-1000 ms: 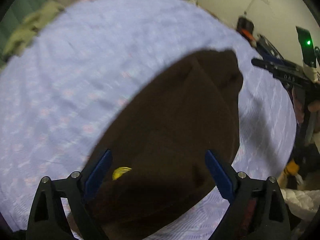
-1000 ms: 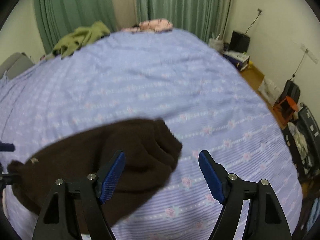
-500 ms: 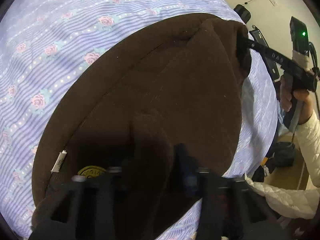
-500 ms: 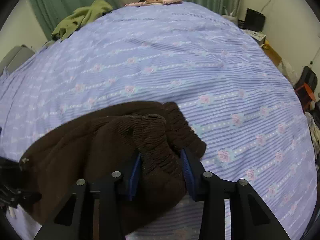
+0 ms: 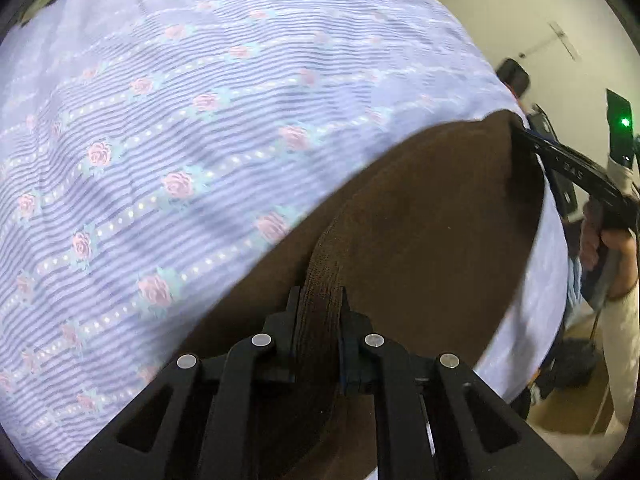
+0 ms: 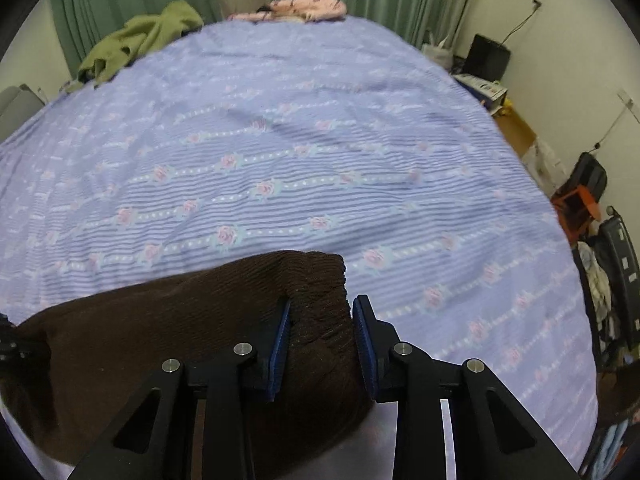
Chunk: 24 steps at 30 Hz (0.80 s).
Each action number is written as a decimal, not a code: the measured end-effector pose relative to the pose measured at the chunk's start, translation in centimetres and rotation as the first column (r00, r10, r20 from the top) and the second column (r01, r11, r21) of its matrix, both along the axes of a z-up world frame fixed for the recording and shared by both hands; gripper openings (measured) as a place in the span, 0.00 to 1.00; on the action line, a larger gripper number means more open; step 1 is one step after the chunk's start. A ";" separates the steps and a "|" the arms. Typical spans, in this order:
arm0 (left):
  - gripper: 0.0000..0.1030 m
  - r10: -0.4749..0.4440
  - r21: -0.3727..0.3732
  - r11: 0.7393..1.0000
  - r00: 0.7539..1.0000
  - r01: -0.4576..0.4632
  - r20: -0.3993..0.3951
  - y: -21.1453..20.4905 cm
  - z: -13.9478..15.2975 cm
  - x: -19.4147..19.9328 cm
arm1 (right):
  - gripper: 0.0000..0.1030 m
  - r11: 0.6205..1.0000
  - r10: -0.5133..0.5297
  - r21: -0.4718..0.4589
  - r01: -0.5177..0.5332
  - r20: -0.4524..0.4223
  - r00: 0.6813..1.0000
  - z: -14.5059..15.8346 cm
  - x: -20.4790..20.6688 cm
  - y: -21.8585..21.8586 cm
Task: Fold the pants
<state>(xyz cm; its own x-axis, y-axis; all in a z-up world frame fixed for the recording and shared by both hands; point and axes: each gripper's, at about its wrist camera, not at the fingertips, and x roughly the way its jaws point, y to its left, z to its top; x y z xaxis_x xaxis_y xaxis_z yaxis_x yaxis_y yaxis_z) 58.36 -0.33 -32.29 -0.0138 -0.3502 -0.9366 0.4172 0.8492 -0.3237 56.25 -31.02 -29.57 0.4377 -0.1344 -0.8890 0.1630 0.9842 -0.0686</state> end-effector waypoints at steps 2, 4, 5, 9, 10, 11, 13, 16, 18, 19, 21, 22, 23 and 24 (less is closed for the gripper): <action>0.15 0.042 0.006 0.999 0.999 -0.042 -0.007 0.2 -0.7 0.7 | 0.31 1.000 -0.007 0.003 0.007 -0.006 1.000 -0.8 1.2 -0.2; 0.24 0.073 0.037 0.997 0.997 -0.072 -0.017 0.1 -1.7 1.1 | 0.37 0.999 -0.029 0.018 0.029 -0.004 1.000 -1.4 1.7 -0.4; 0.27 0.079 0.049 0.996 0.997 -0.078 -0.016 0.1 -1.9 1.2 | 0.51 0.999 -0.049 0.003 0.049 -0.010 0.999 -1.5 1.8 -0.4; 0.41 0.137 0.037 0.990 0.990 -0.138 0.041 1.3 0.6 0.7 | 0.68 0.990 -0.092 -0.105 0.099 0.067 0.994 0.7 0.4 0.3; 0.48 0.160 0.019 0.987 0.984 -0.162 0.084 2.1 2.0 0.3 | 0.68 0.984 -0.093 -0.140 0.106 0.096 0.991 1.6 -0.2 0.7; 0.50 0.186 0.001 0.982 0.974 -0.188 0.131 2.6 3.2 -0.5 | 0.69 0.975 -0.095 -0.190 0.120 0.136 0.986 3.0 -1.0 1.2; 0.58 0.223 0.011 0.972 0.942 -0.233 0.253 3.8 6.6 -2.4 | 0.73 0.973 -0.068 -0.199 0.113 0.220 0.973 5.9 -3.2 2.5; 0.58 0.151 0.045 0.982 0.905 -0.184 0.398 4.7 10.3 -6.6 | 0.73 0.988 -0.006 -0.145 0.046 0.263 0.965 8.1 -6.2 4.2; 0.58 0.046 0.094 0.990 0.886 -0.100 0.461 4.5 11.7 -10.4 | 0.73 0.994 0.024 -0.112 0.003 0.242 0.970 8.5 -8.4 5.4; 0.59 -0.002 0.119 0.991 0.879 -0.062 0.477 4.1 11.9 -11.4 | 0.73 0.997 0.034 -0.077 -0.017 0.224 0.974 8.4 -9.6 5.9; 0.59 -0.106 0.181 0.983 0.862 0.017 0.496 2.6 11.5 -14.6 | 0.73 0.999 0.053 -0.022 -0.050 0.181 0.982 7.7 -11.9 6.5; 0.59 -0.158 0.207 0.976 0.853 0.060 0.498 1.9 11.0 -16.5 | 0.73 0.998 0.057 0.005 -0.058 0.154 0.986 7.2 -13.1 6.9; 0.59 -0.197 0.226 0.970 0.845 0.093 0.497 1.0 10.2 -18.2 | 0.73 0.997 0.065 0.030 -0.069 0.128 0.990 6.6 -14.3 7.2; 0.59 -0.233 0.249 0.961 0.838 0.120 0.494 0.4 9.5 -19.5 | 0.73 0.996 0.070 0.046 -0.076 0.107 0.992 6.1 -15.1 7.5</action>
<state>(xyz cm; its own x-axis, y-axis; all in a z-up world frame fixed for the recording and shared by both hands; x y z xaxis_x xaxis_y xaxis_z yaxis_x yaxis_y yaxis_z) 38.85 0.07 -22.81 0.4448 -0.1939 -0.8744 0.6242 0.7673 0.1473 41.10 -23.55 -23.48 0.5361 -0.0555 -0.8424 0.0943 0.9955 -0.0056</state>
